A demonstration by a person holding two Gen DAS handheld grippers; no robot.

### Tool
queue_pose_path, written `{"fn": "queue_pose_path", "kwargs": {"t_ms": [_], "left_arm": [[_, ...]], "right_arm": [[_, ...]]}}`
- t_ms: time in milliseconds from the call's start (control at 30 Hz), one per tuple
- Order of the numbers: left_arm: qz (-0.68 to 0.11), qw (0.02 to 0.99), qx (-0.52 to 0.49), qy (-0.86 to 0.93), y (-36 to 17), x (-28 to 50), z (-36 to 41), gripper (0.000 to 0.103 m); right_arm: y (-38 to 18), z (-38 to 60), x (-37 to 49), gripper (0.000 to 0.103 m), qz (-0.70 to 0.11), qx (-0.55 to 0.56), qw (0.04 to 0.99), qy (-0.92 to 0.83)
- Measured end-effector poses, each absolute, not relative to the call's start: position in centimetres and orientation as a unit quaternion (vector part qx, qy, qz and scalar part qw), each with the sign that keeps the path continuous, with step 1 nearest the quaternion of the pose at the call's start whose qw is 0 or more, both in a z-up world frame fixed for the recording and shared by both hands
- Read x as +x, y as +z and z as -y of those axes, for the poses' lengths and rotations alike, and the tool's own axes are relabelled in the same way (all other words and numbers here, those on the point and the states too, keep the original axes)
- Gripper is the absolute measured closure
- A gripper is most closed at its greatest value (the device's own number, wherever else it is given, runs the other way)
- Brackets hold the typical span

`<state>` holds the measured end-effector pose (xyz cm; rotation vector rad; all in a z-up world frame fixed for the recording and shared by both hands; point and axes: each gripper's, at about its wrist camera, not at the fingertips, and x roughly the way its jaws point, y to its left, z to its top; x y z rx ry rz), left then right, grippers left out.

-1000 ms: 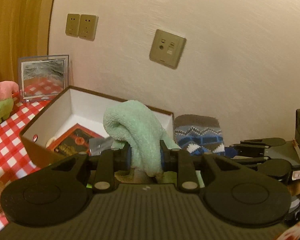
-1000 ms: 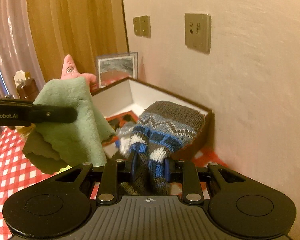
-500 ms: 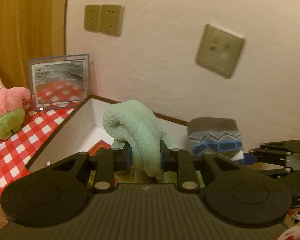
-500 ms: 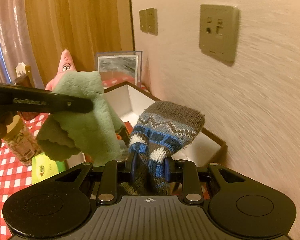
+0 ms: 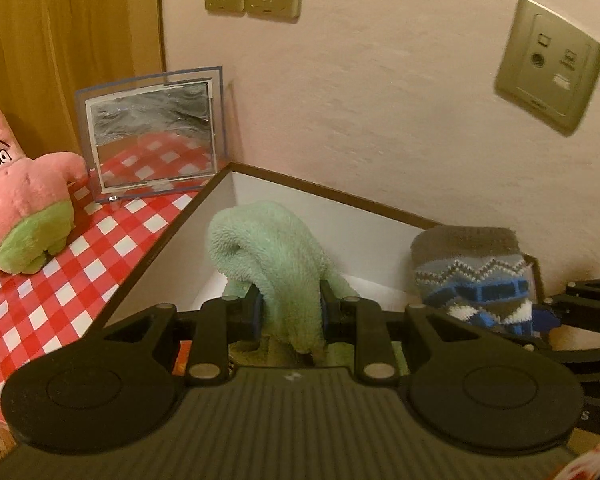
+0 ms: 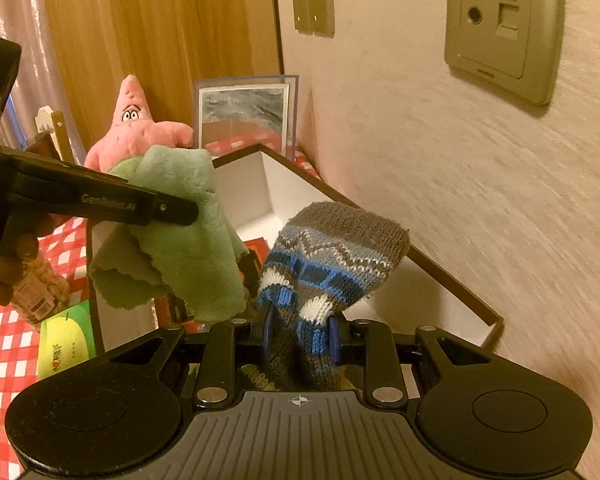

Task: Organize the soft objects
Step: 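Open both grippers over the box, dropping the towel and sock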

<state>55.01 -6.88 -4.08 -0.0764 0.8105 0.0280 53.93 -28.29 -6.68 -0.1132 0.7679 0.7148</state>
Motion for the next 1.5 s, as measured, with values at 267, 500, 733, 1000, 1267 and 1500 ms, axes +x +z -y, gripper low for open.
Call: {"fn": "queue_pose_path", "kwargs": {"t_ms": [267, 500, 733, 1000, 1267, 1500], "left_arm": [[-0.400, 0.915, -0.048, 0.034, -4.6, 56.2, 5.9, 0.059], [-0.405, 0.912, -0.050, 0.044, -4.4, 55.8, 5.5, 0.047], [-0.407, 0.910, -0.052, 0.052, -4.3, 54.8, 5.4, 0.041], [-0.404, 0.912, -0.057, 0.053, -4.0, 53.5, 5.6, 0.037], [-0.380, 0.922, -0.061, 0.044, -2.9, 50.8, 6.9, 0.025], [-0.354, 0.932, -0.059, 0.059, -1.3, 46.2, 8.2, 0.018]], "right_arm": [[-7.1, 27.8, 54.4, 0.076, -0.368, -0.058, 0.861, 0.347], [-7.3, 27.2, 55.0, 0.076, -0.366, -0.063, 0.858, 0.355], [-7.2, 25.7, 55.0, 0.050, -0.328, -0.082, 0.868, 0.364], [-7.1, 25.2, 55.2, 0.043, -0.302, -0.083, 0.879, 0.360], [-7.0, 27.2, 53.9, 0.039, -0.345, -0.059, 0.874, 0.338], [-6.2, 30.0, 51.1, 0.037, -0.361, -0.021, 0.876, 0.320]]}}
